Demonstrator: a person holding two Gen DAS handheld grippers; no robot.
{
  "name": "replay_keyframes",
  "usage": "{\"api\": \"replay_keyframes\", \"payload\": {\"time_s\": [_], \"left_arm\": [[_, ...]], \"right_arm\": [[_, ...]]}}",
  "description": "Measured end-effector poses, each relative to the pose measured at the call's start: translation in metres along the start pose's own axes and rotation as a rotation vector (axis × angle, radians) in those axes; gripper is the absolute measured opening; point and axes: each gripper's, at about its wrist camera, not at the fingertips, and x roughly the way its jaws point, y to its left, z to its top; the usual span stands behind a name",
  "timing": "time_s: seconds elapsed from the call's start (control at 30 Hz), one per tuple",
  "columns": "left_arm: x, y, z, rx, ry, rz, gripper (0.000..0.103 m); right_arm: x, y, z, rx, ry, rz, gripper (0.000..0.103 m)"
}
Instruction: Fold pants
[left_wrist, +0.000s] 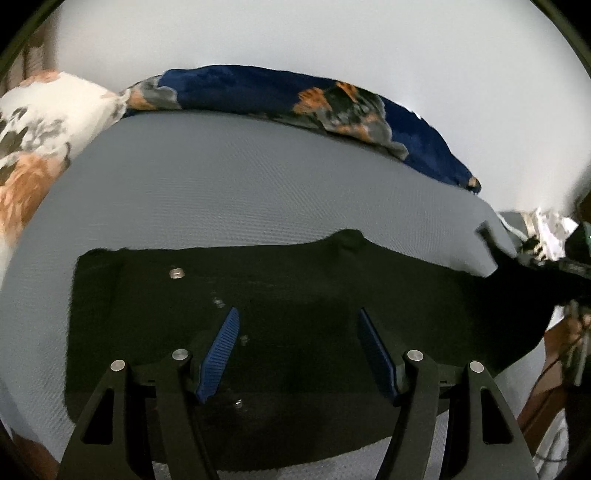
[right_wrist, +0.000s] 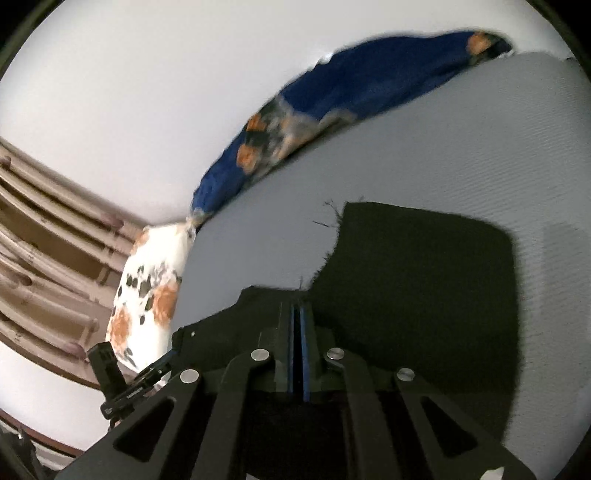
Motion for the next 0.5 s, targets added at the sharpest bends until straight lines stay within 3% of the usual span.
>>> {"api": "replay_keyframes", "payload": {"time_s": [0.3,0.5], "left_arm": [[-0.006,0.041,-0.017,-0.094,0.010,-0.011,0.067],[-0.008,0.039,-0.018,-0.084,0.023,-0.053,0.067]], "right_arm": [[0.110,0.049,-0.032,-0.017,0.166,0.064,0.004],[0.162,0.063,-0.067,-0.087,0.311,-0.013,0.006]]}}
